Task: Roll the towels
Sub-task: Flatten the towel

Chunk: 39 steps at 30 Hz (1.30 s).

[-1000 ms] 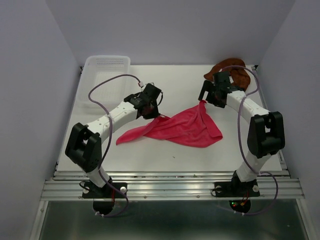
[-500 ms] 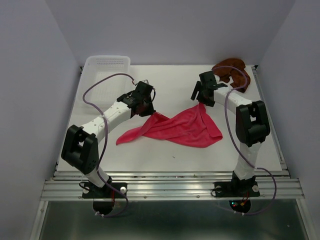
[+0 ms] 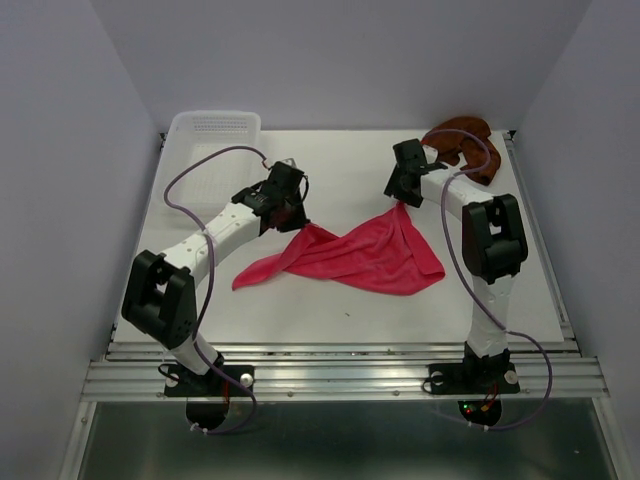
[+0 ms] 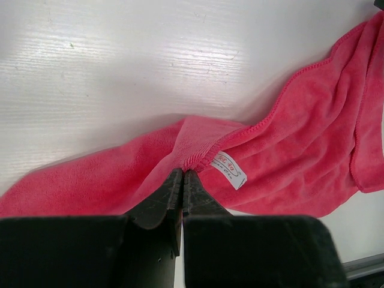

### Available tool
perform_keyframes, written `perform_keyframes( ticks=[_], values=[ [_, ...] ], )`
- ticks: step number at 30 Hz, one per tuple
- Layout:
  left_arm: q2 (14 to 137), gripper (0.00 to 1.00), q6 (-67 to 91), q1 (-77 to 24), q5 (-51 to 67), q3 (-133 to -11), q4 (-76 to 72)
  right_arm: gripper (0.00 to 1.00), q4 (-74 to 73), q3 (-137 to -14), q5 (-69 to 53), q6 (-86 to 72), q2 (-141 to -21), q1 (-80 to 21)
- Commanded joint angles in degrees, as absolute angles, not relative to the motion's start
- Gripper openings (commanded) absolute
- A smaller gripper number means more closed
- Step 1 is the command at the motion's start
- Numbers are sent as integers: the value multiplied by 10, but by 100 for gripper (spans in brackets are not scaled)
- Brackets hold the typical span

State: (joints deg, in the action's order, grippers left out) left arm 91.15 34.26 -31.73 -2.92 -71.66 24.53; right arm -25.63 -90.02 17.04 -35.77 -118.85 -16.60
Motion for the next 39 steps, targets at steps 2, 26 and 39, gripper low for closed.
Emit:
perform_keyframes(
  ticks=[2,26,39],
  values=[
    [872,0,328,-308,-28,-707,229,60,-270,-942,217,-367,-1207,-170],
    [759,0,355,-275,-88,-717,206,1,-152,-811,244,-70,-971,-158],
    [604,0,401,-251,-183,-766,286,1,-91,-659,197,68,-561,-146]
  ],
)
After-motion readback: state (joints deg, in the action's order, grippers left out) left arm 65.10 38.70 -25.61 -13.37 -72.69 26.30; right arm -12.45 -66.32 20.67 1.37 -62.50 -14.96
